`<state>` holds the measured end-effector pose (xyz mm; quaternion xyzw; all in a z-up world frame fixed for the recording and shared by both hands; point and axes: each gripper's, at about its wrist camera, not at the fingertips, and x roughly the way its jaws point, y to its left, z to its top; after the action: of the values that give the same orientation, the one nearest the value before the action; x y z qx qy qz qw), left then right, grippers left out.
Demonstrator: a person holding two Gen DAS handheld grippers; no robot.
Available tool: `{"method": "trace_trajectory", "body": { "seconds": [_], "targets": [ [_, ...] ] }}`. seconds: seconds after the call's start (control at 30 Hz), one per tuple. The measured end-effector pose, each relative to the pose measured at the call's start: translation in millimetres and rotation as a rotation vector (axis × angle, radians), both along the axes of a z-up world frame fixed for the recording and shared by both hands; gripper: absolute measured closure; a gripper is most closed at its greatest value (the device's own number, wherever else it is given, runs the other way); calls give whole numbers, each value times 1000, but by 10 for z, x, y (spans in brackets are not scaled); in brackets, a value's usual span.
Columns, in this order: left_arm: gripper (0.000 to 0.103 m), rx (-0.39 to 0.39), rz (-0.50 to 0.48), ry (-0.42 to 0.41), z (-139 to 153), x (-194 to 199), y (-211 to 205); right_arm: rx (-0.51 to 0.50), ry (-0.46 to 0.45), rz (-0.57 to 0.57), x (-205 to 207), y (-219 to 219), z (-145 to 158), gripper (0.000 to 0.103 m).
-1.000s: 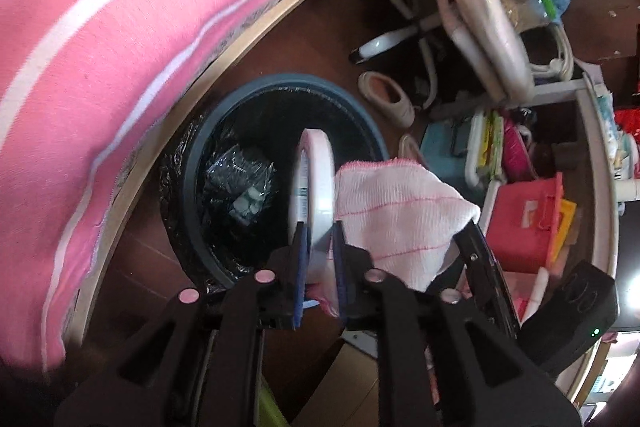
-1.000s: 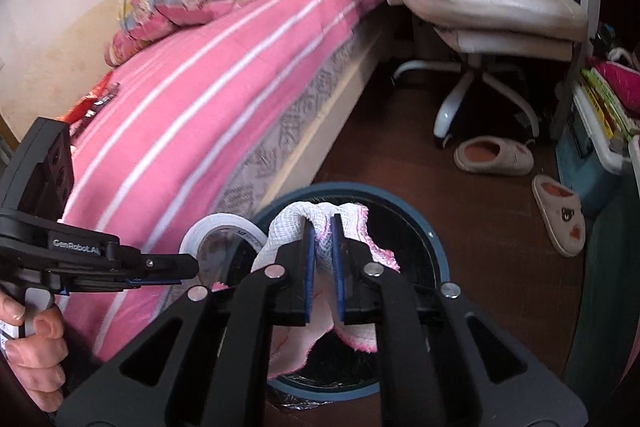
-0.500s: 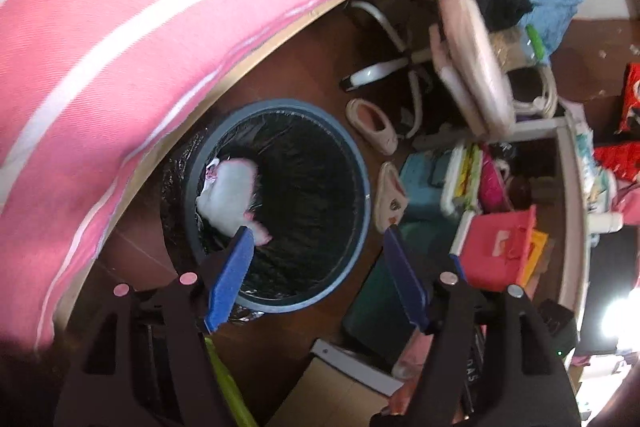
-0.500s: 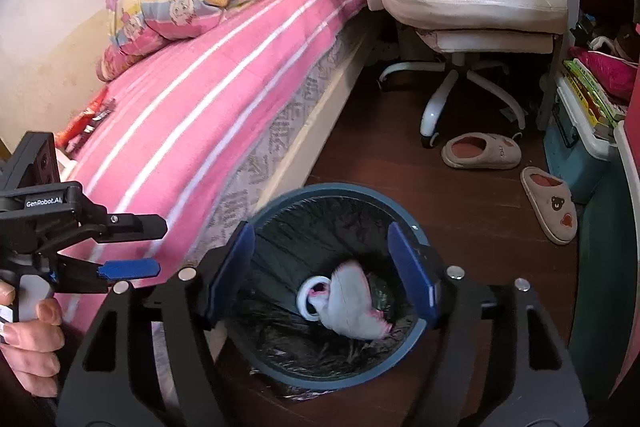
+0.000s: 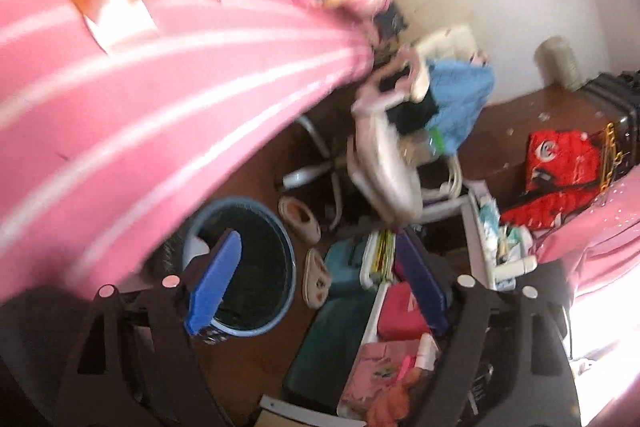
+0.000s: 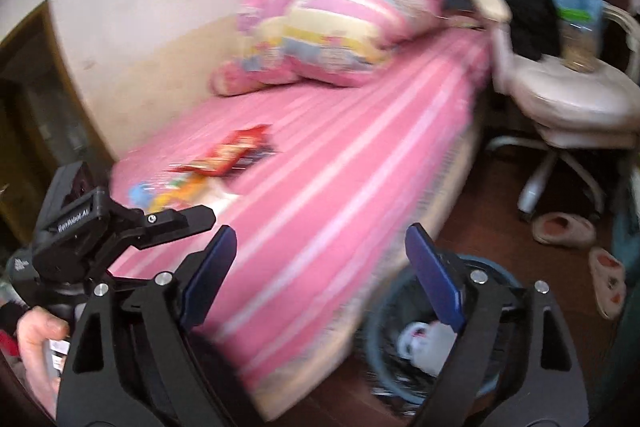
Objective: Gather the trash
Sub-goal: 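Move both grippers back to the yellow wrapper and orange box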
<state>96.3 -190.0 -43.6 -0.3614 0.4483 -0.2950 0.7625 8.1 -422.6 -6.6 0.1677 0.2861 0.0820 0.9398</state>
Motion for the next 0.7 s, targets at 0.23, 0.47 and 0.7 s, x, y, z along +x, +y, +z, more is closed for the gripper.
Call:
{"method": "trace_trajectory", "body": {
  "seconds": [0.23,0.47,0.7],
  "targets": [
    [23,-5,194,-24,158,-197,1252,11,-47,148,265,790,332,14],
    [20,13,368,23,-4,-254,2318,45,1,229,784,1505,266,14],
    [17,19,458,104,-296,17,2847,110,76,256,1373,1873,-75,13]
  ]
}}
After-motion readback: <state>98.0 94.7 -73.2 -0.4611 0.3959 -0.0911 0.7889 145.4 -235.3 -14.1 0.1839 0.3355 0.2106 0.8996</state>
